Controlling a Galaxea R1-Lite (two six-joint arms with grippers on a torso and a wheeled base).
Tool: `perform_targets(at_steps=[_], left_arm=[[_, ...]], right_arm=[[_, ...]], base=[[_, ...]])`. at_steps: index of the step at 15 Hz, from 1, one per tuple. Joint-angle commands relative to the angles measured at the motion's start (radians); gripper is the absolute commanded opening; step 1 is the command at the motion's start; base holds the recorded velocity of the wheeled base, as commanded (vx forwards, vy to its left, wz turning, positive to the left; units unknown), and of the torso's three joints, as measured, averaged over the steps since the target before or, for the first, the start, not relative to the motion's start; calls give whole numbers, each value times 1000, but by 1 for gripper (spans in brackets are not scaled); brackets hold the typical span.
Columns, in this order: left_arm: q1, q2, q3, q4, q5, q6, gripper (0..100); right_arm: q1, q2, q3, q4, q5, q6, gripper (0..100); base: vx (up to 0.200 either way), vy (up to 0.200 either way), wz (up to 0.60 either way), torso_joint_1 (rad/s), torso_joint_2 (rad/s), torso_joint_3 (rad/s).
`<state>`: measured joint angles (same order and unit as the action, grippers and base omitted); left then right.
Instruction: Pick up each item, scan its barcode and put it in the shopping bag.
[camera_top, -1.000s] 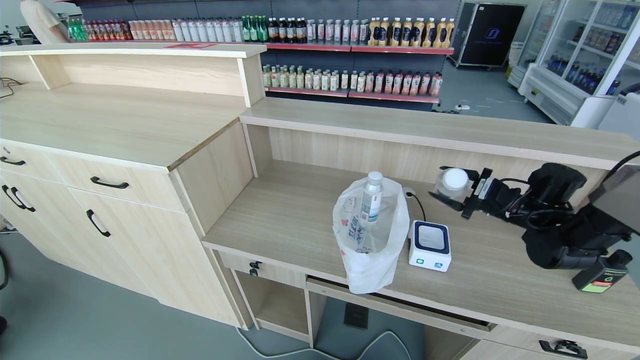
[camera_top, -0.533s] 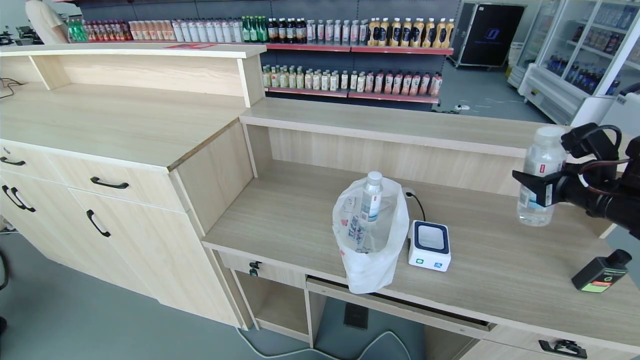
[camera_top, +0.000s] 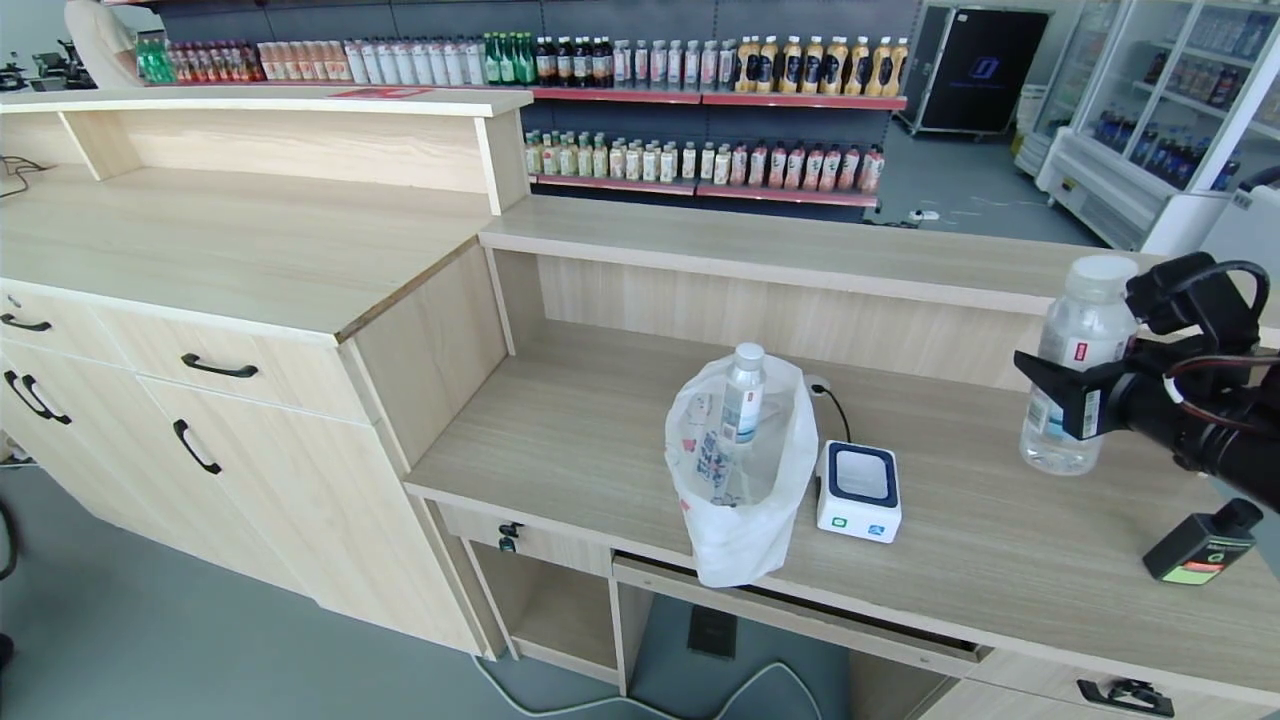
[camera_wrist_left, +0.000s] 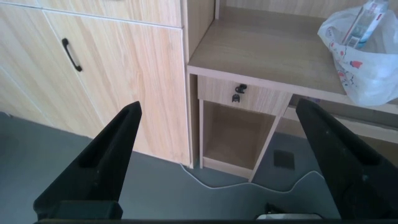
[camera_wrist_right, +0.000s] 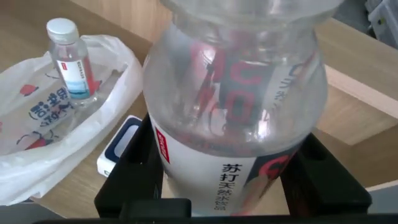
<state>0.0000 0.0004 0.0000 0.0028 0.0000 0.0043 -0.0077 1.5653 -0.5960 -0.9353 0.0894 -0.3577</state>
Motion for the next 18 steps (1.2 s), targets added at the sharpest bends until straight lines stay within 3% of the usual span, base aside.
perform_targets(at_steps=[1,6,11,18], left_arm=[[0,0,0,0,0,0,100],[0,0,0,0,0,0,100],[0,0,0,0,0,0,100],[0,0,0,0,0,0,100]], right_arm=[[58,4,13,-23,3,-3,0],[225,157,8,-257,-31,17,0],[239,401,-15,-342,33,137,0],[241,633,-114,-412,96,184,0]], base=[[0,0,600,-7,2,2],[0,0,600,2,3,1],[0,0,0,0,0,0],[0,0,0,0,0,0]])
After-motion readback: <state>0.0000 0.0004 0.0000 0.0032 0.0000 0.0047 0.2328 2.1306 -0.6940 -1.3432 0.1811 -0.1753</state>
